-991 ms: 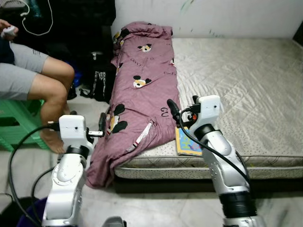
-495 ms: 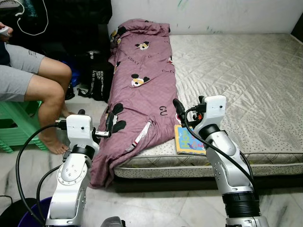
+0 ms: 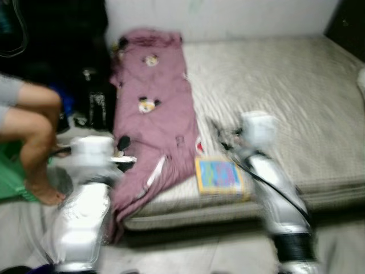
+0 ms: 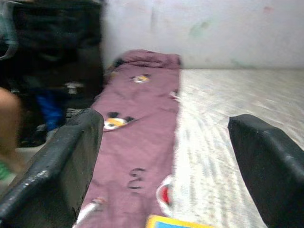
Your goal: Clean up the room
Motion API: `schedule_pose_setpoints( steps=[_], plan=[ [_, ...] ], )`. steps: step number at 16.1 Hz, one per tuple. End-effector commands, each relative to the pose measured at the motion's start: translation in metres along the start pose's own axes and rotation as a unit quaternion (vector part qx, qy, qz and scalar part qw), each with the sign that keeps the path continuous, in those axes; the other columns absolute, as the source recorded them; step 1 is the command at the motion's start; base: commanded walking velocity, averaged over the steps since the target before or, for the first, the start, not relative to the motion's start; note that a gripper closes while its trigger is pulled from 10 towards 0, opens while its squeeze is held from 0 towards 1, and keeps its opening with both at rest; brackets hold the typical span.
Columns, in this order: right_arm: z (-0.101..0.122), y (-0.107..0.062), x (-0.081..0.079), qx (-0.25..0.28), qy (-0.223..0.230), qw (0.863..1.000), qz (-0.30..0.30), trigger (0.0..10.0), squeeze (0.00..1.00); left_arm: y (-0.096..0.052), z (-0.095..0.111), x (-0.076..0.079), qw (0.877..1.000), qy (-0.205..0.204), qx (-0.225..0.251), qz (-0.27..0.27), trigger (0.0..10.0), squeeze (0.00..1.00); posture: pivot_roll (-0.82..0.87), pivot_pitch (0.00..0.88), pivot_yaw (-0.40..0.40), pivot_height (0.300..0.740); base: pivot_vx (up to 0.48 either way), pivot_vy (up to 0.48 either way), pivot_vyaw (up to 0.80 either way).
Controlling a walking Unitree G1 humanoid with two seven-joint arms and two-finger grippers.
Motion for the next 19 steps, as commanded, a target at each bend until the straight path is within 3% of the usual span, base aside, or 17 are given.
schedule_pose_setpoints(
  steps=[1, 6, 11, 15, 19],
  plan=[
    [0.0107, 0.0078, -0.0214, 0.021, 0.007, 0.999, 0.032, 10.0, 0.00, -0.0027, 0.0008, -0.0173, 1.000, 0.014, -0.001, 0.024, 10.0, 0.00, -0.07, 0.000, -0.023, 0.740, 0.360, 0.000, 0.00],
    [0.0107, 0.0082, -0.0211, 0.021, 0.007, 0.999, 0.030, 10.0, 0.00, -0.0025, -0.0001, -0.0169, 1.000, 0.012, -0.005, 0.023, 10.0, 0.00, -0.07, 0.000, -0.023, 0.740, 0.279, 0.000, 0.00],
    [0.0094, 0.0079, -0.0201, 0.019, 0.008, 0.999, 0.028, 10.0, 0.00, -0.0006, -0.0013, -0.0180, 0.999, 0.007, -0.010, 0.043, 10.0, 0.00, -0.08, 0.000, -0.020, 0.740, 0.000, 0.000, 0.00],
    [0.0093, 0.0097, -0.0206, 0.022, 0.012, 0.999, 0.021, 10.0, 0.00, 0.0032, -0.0017, -0.0179, 0.999, 0.016, -0.010, 0.048, 10.0, 0.00, -0.08, 0.000, -0.009, 0.740, 0.000, 0.000, 0.79],
    [0.0084, 0.0114, -0.0213, 0.023, 0.022, 0.999, 0.014, 10.0, 0.00, 0.0048, -0.0023, -0.0185, 0.999, 0.006, -0.012, 0.049, 10.0, 0.00, -0.08, 0.000, -0.005, 0.740, 0.000, 0.000, 0.00]
  ],
)
Point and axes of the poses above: a point about 5 cm out from each wrist's last joint towards the gripper, its own y axis pointing out of the wrist towards the gripper, its own z axis along the axis of the wrist's last joint, x = y × z, the point moved 2 cm from there along y, pointing out of the wrist towards the gripper, and after that the axes turned 3 degrees about y, right-handed, at the moved point
